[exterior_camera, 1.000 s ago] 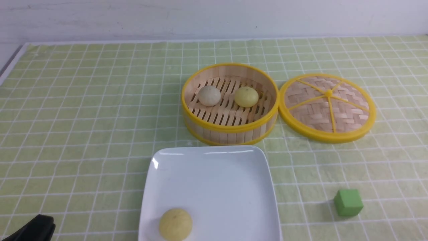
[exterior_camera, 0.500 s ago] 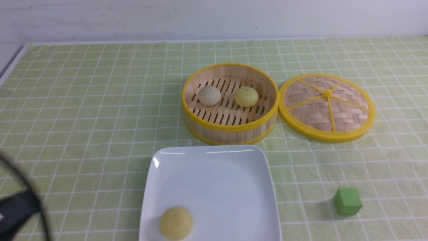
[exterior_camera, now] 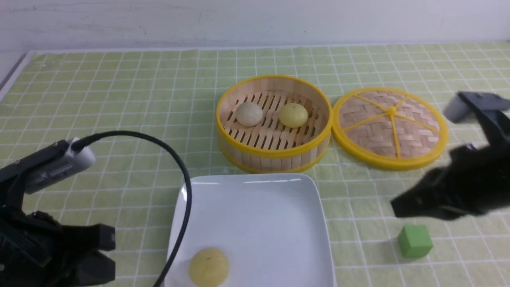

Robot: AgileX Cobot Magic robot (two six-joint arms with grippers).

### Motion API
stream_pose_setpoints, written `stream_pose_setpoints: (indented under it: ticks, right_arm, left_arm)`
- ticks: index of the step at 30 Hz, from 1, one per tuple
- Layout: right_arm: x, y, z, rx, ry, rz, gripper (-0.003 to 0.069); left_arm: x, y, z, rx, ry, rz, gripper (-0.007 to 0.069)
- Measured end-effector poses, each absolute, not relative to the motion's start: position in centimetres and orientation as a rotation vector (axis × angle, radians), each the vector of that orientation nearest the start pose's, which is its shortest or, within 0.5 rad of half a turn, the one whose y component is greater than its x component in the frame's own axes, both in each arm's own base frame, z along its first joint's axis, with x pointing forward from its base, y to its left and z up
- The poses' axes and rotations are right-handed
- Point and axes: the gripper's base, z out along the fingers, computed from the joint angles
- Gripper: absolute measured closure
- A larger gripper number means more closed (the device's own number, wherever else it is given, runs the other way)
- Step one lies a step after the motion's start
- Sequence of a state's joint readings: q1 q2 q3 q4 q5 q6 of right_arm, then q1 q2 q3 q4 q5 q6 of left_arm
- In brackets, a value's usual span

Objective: Put the steamed buns into the plate on the green tablecloth.
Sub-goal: 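Reach toward a bun in the bamboo steamer with the right gripper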

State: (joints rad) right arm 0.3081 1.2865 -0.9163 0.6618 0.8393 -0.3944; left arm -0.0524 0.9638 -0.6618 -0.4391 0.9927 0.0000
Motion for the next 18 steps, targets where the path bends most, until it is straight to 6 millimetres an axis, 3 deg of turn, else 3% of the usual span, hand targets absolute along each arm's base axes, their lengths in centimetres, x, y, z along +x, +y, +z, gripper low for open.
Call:
stream_pose_setpoints:
  ticks: [4,8,11,13,14,18]
  right_arm:
    - [27.3,14.6,28.6,-0.550,2.524,0.727,0.0606]
    - [33.4,17.5,27.6,-0.587,2.470,0.641,0.0476]
    - [37.0,18.7,26.8,-0.594,2.438,0.584,0.0365]
    - [38.5,19.2,26.5,-0.592,2.427,0.564,0.0329]
    - [40.5,19.8,26.0,-0.590,2.408,0.542,0.0275]
    - [44.1,20.9,23.8,-0.580,2.372,0.480,0.0230]
  left_arm:
    - [15.4,-4.0,26.7,-0.157,2.714,-0.576,0.0581]
    - [15.4,-4.0,26.7,-0.106,2.710,-0.555,0.0536]
    - [15.4,-3.9,26.7,-0.098,2.710,-0.550,0.0503]
    - [15.4,-3.9,26.7,-0.098,2.709,-0.550,0.0489]
    - [15.4,-3.9,26.7,-0.098,2.707,-0.549,0.0473]
    - [15.5,-3.9,26.8,-0.099,2.703,-0.548,0.0449]
